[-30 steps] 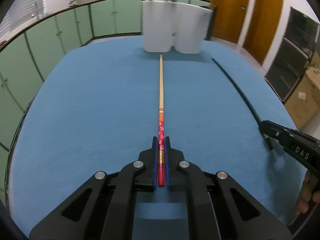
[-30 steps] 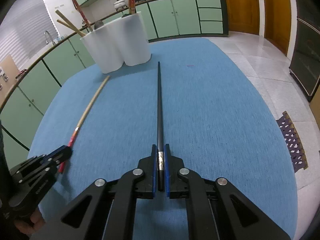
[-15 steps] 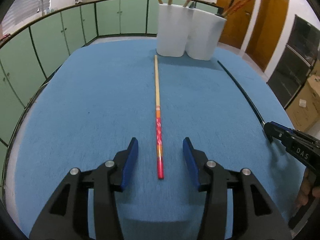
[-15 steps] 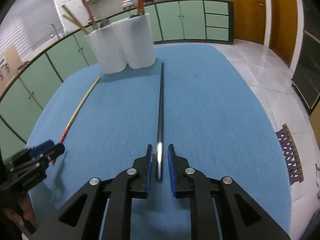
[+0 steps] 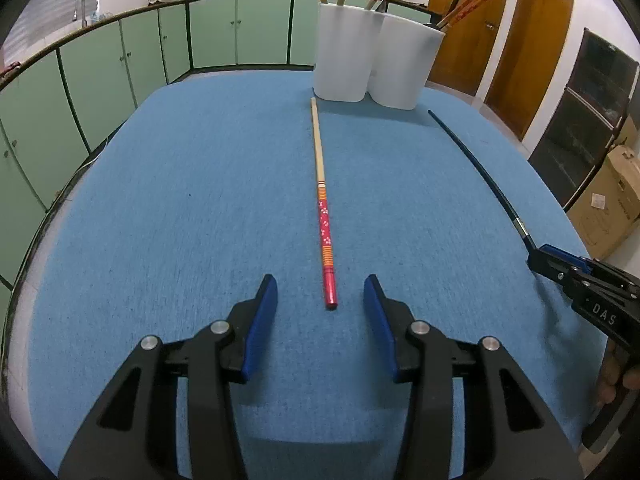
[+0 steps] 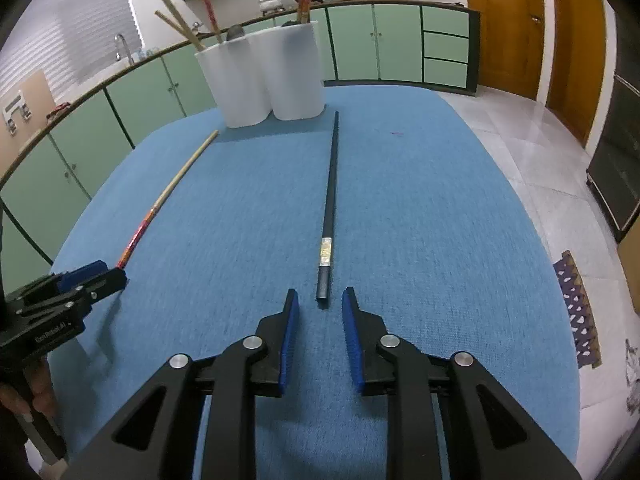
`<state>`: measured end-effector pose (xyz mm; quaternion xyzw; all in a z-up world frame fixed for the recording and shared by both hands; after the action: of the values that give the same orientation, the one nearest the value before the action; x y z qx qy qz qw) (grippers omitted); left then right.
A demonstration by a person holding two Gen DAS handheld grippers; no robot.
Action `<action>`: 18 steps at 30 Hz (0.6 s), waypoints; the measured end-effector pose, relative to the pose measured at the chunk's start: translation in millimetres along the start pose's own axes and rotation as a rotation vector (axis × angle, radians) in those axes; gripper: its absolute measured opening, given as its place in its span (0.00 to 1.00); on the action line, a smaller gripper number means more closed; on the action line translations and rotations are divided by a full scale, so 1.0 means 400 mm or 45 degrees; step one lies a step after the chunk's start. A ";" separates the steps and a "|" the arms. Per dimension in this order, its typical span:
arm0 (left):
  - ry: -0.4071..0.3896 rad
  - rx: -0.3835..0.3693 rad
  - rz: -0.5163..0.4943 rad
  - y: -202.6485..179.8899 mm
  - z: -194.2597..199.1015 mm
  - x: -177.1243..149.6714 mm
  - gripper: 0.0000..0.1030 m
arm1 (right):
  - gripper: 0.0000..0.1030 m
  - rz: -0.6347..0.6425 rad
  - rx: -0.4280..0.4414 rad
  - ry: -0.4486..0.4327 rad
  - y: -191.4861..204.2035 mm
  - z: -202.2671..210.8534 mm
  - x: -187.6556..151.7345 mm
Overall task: Organize utensils
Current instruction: 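Lift the black chopstick with the right gripper while the left gripper grasps the red-patterned chopstick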
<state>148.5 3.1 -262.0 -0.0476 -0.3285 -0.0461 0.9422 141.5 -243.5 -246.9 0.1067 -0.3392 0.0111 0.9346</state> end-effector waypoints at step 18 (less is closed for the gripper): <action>0.003 0.026 0.048 0.009 0.005 -0.004 0.31 | 0.21 -0.014 -0.025 -0.007 -0.002 -0.014 0.012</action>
<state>146.3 7.1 -261.8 -0.0442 -0.3270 -0.0250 0.9436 148.7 -243.5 -248.0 0.0993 -0.3413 0.0023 0.9347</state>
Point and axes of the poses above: each gripper's, at about its wrist camera, not at the fingertips, and z roughly against the way its jaws point, y to its left, x to its top, the point moved 10 cm from there along -z, roughly the way its jaws point, and after that the axes turned 2 degrees about x, right-handed, at the moved point
